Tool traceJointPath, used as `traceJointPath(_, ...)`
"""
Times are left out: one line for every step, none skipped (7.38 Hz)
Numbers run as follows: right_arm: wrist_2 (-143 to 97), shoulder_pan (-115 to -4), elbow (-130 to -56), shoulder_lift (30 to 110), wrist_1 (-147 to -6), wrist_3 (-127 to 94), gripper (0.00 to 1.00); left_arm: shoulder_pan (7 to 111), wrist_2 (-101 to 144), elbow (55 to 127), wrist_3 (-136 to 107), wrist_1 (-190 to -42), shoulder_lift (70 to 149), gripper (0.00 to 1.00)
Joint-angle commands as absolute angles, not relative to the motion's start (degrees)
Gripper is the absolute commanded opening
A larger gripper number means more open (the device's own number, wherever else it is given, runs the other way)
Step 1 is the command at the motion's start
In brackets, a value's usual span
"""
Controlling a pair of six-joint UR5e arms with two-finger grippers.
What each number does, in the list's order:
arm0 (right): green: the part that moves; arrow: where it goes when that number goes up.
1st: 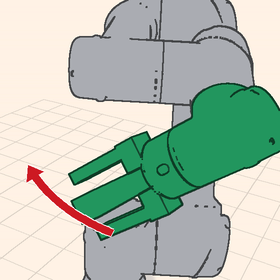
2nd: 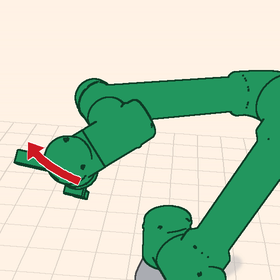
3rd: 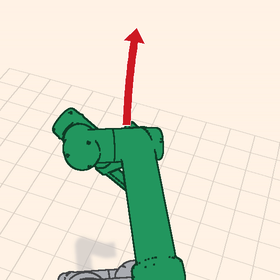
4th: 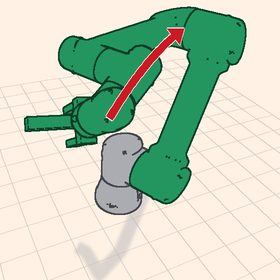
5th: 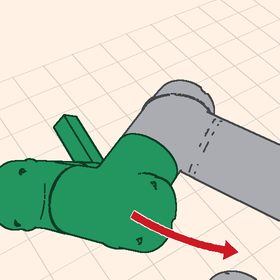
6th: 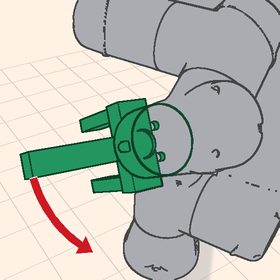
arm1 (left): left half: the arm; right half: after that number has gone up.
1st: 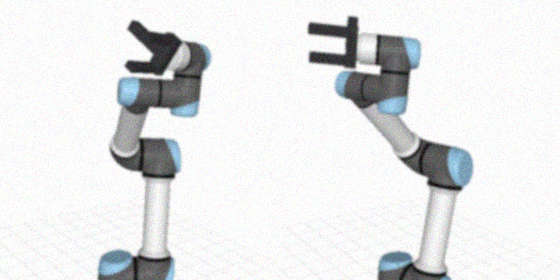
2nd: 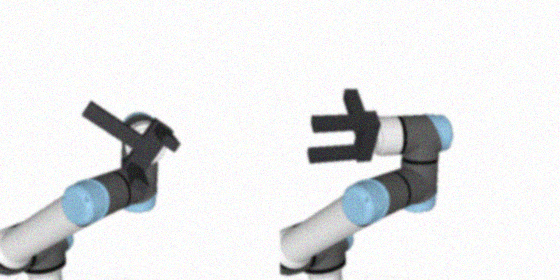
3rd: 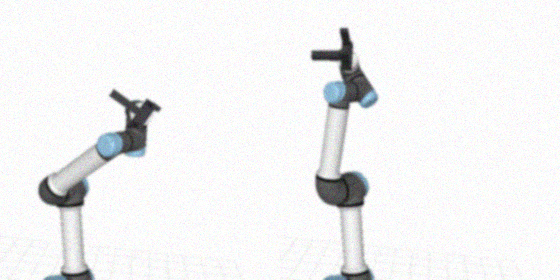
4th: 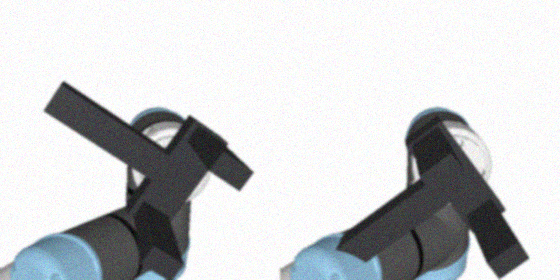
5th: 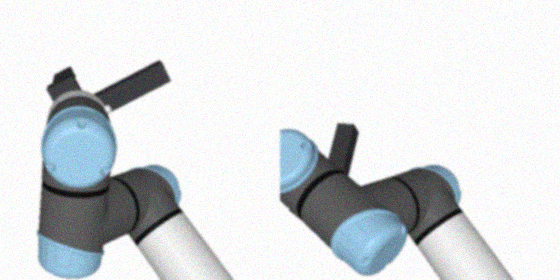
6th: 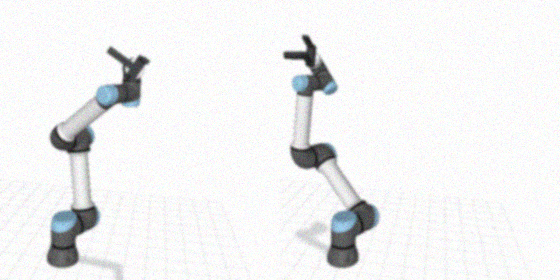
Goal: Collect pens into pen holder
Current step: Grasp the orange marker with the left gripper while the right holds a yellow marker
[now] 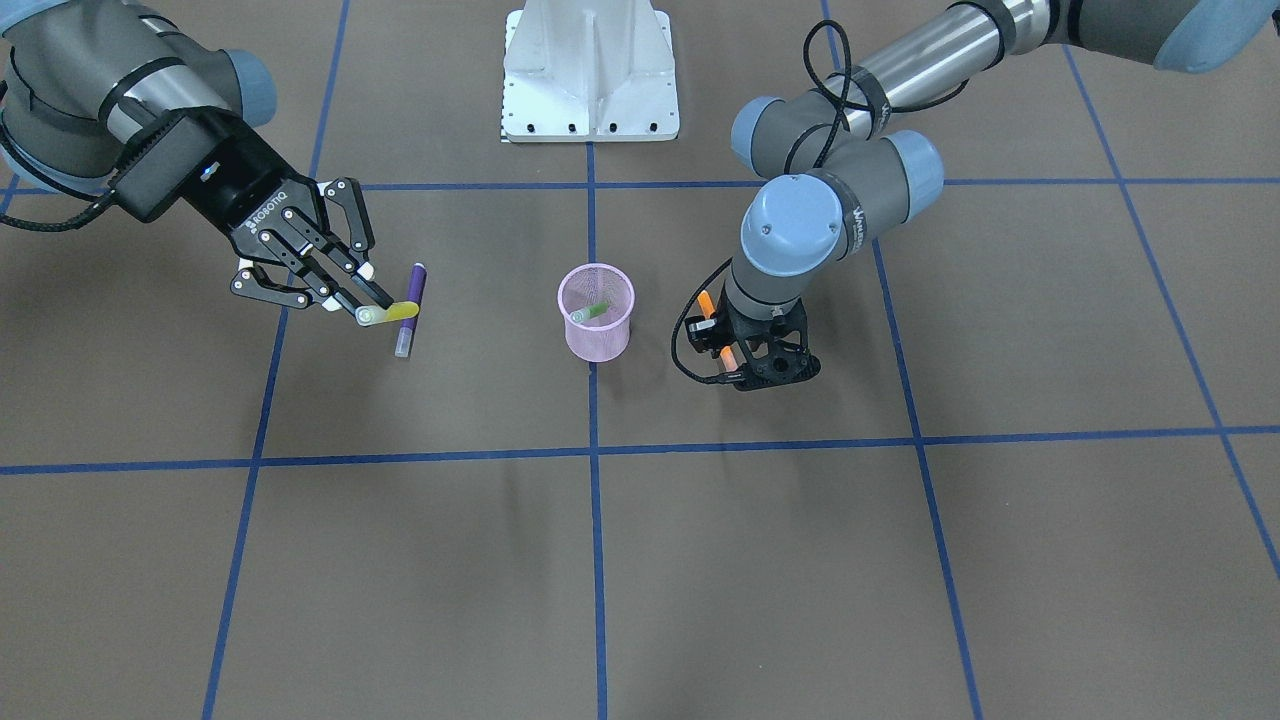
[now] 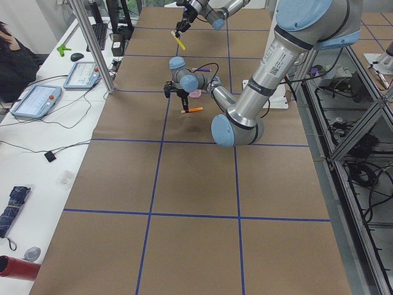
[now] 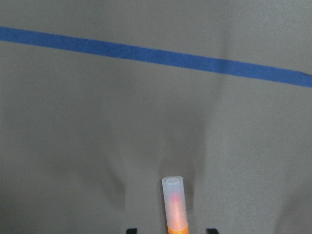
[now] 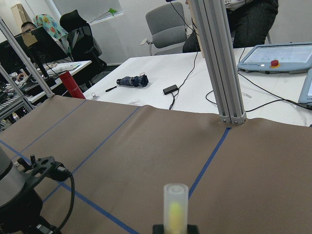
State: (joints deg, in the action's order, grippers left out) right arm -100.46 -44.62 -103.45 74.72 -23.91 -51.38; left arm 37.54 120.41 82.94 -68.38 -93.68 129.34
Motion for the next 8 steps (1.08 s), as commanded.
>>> traceJointPath(-100.46, -44.56, -103.45, 74.71, -23.91, -51.33, 0.00, 37.27, 120.41, 81.83, -68.38, -94.83, 129.37, 0.54)
traceJointPath(-100.46, -44.56, -103.45, 74.71, -23.91, -51.33, 0.00, 37.09, 120.41, 81.83, -68.38, -94.83, 129.37, 0.54)
traceJointPath(-100.46, -44.56, -103.45, 74.71, -23.91, -51.33, 0.00, 36.83, 120.32, 81.74, -68.38, -94.83, 129.29, 0.52)
traceJointPath(-100.46, -44.47, -103.45, 74.71, -23.91, -51.33, 0.00, 36.83, 120.32, 81.83, -68.64, -94.83, 129.37, 0.50)
traceJointPath(-100.46, -44.47, -103.45, 74.71, -23.91, -51.33, 0.00, 36.48, 120.32, 81.74, -68.64, -94.83, 129.37, 0.48)
traceJointPath(-100.46, -44.47, -103.36, 74.71, -23.91, -51.33, 0.00, 36.47, 120.32, 81.74, -68.64, -94.75, 129.37, 0.48)
traceJointPath(-100.55, -44.47, -103.36, 74.71, -23.91, -51.33, 0.00, 36.47, 120.32, 81.74, -68.64, -94.75, 129.37, 0.48)
traceJointPath(-100.55, -44.47, -103.36, 74.71, -23.91, -51.33, 0.00, 36.47, 120.32, 81.74, -68.73, -94.75, 129.37, 0.46)
